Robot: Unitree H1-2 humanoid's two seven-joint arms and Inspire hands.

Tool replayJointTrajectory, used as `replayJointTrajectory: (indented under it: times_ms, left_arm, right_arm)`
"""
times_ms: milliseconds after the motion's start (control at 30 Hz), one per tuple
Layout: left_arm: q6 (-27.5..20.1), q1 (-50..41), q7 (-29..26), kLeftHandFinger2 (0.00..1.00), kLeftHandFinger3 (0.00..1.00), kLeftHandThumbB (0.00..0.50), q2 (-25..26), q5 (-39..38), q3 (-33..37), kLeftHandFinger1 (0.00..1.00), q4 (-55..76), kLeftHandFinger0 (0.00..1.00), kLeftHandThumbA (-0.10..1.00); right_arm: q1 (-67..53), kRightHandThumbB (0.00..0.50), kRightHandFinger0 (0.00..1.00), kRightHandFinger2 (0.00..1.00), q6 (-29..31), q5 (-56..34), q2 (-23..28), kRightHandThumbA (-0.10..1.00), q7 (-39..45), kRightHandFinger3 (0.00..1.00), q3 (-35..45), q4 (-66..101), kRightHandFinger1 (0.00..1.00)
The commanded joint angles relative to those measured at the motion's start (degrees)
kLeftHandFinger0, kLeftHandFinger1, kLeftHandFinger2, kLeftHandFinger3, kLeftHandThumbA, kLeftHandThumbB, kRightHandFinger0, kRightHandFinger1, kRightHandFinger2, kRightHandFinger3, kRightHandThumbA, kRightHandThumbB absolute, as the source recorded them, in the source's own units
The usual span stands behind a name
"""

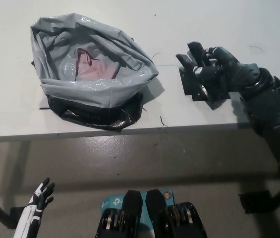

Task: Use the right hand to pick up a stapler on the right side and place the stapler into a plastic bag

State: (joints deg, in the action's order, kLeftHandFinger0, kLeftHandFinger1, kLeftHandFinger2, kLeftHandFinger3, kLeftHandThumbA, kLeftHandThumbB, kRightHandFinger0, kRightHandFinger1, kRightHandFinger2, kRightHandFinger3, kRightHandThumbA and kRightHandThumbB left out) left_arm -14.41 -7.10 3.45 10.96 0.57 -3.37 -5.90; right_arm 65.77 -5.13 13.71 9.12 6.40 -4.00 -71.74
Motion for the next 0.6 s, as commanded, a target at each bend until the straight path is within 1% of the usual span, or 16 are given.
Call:
replayJointTrajectory:
  times_ms: [0, 33, 100, 133, 167, 200, 267, 300, 333, 367, 400, 433, 467, 500, 533, 567]
  left_arm:
    - [-0.9, 0.2, 0.6, 1.00, 1.00, 0.117, 0.6, -0.1, 0.1, 1.00, 1.6, 1.00, 1.00]
    - [-1.0, 0.3, 0.6, 1.00, 1.00, 0.117, 0.7, 0.0, 0.2, 1.00, 1.6, 1.00, 1.00]
    - [-1.0, 0.4, 0.7, 1.00, 1.00, 0.116, 0.7, 0.0, 0.2, 1.00, 1.5, 1.00, 1.00]
    - [-0.9, 0.4, 0.8, 1.00, 1.00, 0.117, 0.8, -0.1, 0.2, 1.00, 1.6, 1.00, 1.00]
    - [-0.8, 0.4, 0.8, 1.00, 1.00, 0.112, 0.8, -0.3, 0.2, 1.00, 1.7, 1.00, 1.00]
    - [-0.6, 0.3, 0.8, 1.00, 1.00, 0.111, 0.8, -0.2, 0.1, 1.00, 1.7, 1.00, 1.00]
    - [-0.4, 0.0, 0.6, 1.00, 1.00, 0.094, 0.7, -0.1, 0.1, 1.00, 2.0, 1.00, 1.00]
    - [-0.4, -0.1, 0.6, 1.00, 1.00, 0.094, 0.7, -0.1, 0.1, 1.00, 2.0, 1.00, 1.00]
    - [-0.6, -0.1, 0.6, 1.00, 1.00, 0.094, 0.7, -0.1, 0.1, 1.00, 1.9, 1.00, 1.00]
    - [-0.8, 0.0, 0.6, 1.00, 1.00, 0.099, 0.7, -0.1, 0.1, 1.00, 1.7, 1.00, 1.00]
    - [-0.7, 0.0, 0.6, 1.00, 1.00, 0.099, 0.7, -0.1, 0.1, 1.00, 1.6, 1.00, 1.00]
    - [-0.8, 0.0, 0.6, 1.00, 1.00, 0.105, 0.7, -0.1, 0.1, 1.00, 1.6, 1.00, 1.00]
    - [-0.8, 0.0, 0.7, 1.00, 1.00, 0.108, 0.7, -0.1, 0.2, 1.00, 1.6, 1.00, 1.00]
    - [-1.0, -0.1, 0.7, 1.00, 1.00, 0.108, 0.7, -0.1, 0.2, 1.00, 1.5, 1.00, 1.00]
    - [-1.1, 0.0, 0.7, 1.00, 1.00, 0.106, 0.7, -0.1, 0.3, 1.00, 1.4, 1.00, 1.00]
    - [-1.1, 0.0, 0.7, 1.00, 1.00, 0.106, 0.6, 0.1, 0.3, 1.00, 1.4, 1.00, 1.00]
  right_arm:
    - [4.4, 0.181, 0.09, 0.89, 5.8, -6.6, -0.8, -0.10, -2.5, 0.81, 4.7, 2.9, 0.52]
    - [5.1, 0.159, 0.07, 0.86, 4.9, -5.5, -1.0, -0.10, -3.0, 0.85, 4.4, 4.1, 0.51]
    - [5.6, 0.148, 0.08, 0.85, 4.6, -5.4, -1.3, -0.10, -3.1, 0.85, 4.8, 5.3, 0.52]
    - [5.9, 0.142, 0.11, 0.86, 4.4, -5.9, -1.5, -0.10, -3.0, 0.85, 5.4, 6.0, 0.55]
    - [6.3, 0.148, 0.15, 0.88, 4.1, -6.3, -1.7, -0.10, -2.9, 0.92, 5.8, 6.3, 0.60]
    - [6.6, 0.139, 0.12, 0.88, 3.8, -6.7, -1.8, -0.10, -2.4, 0.96, 6.1, 6.7, 0.59]
    - [7.7, 0.138, 0.06, 0.84, 4.0, -7.4, -2.3, -0.10, -1.2, 1.00, 6.4, 8.0, 0.54]
    - [8.1, 0.139, 0.05, 0.83, 4.1, -8.0, -2.6, -0.10, -0.6, 0.99, 6.7, 8.3, 0.53]
    - [8.4, 0.142, 0.03, 0.84, 3.9, -7.8, -2.8, -0.10, -0.8, 0.92, 6.6, 8.6, 0.48]
    - [8.9, 0.133, 0.01, 0.86, 3.6, -7.2, -3.2, -0.10, -1.4, 0.82, 6.1, 9.1, 0.43]
    - [9.0, 0.132, 0.00, 0.85, 3.5, -6.9, -3.4, -0.10, -1.5, 0.73, 5.8, 9.5, 0.41]
    - [9.3, 0.148, 0.02, 0.92, 3.0, -6.3, -3.5, -0.10, -1.8, 0.82, 5.3, 10.0, 0.43]
    - [10.7, 0.141, 0.02, 0.84, 1.9, -5.5, -4.4, -0.10, -1.8, 0.48, 4.2, 10.7, 0.46]
    - [11.1, 0.142, 0.03, 0.87, 1.6, -5.3, -4.8, -0.10, -1.8, 0.51, 3.9, 10.9, 0.50]
    - [11.4, 0.146, 0.16, 0.91, 1.4, -5.1, -5.0, -0.10, -1.9, 0.62, 3.5, 11.0, 0.54]
    - [11.8, 0.139, 0.37, 0.92, 1.2, -4.8, -5.2, -0.10, -2.0, 0.62, 3.0, 11.1, 0.59]
